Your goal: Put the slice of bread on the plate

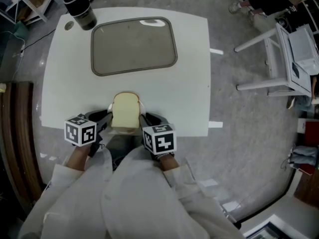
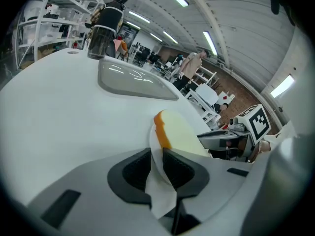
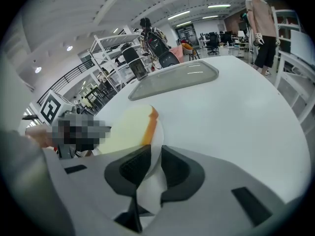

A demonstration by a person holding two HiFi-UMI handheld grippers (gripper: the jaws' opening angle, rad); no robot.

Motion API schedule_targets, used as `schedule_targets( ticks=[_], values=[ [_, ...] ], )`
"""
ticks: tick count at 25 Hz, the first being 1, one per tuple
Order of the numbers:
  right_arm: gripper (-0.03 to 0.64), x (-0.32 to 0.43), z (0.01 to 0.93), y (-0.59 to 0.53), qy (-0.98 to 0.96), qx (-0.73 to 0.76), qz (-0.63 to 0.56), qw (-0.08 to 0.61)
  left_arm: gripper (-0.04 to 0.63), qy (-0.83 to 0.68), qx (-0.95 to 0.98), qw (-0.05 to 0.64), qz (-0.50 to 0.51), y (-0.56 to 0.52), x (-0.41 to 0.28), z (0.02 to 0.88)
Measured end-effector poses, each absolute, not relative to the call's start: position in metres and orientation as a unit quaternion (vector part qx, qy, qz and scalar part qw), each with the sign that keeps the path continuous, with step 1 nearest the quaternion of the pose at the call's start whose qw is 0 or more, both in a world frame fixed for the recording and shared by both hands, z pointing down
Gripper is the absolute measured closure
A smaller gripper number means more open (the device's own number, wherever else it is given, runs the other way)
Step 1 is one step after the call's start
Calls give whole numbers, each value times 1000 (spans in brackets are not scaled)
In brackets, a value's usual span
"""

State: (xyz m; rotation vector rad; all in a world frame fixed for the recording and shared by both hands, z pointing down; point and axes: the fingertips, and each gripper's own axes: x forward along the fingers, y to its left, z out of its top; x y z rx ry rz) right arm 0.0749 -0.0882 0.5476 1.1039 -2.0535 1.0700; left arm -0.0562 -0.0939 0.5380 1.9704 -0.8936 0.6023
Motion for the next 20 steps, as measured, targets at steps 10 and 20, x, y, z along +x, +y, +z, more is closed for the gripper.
schedule_targets(
  ticks=[10, 20],
  values=[
    [555, 95, 533, -89, -772, 409, 385, 298, 520, -368, 796, 422, 228, -88, -38, 517],
    [563, 106, 526, -88, -775, 410, 384, 290, 520, -378, 800, 415, 212, -97, -27, 503]
  ],
)
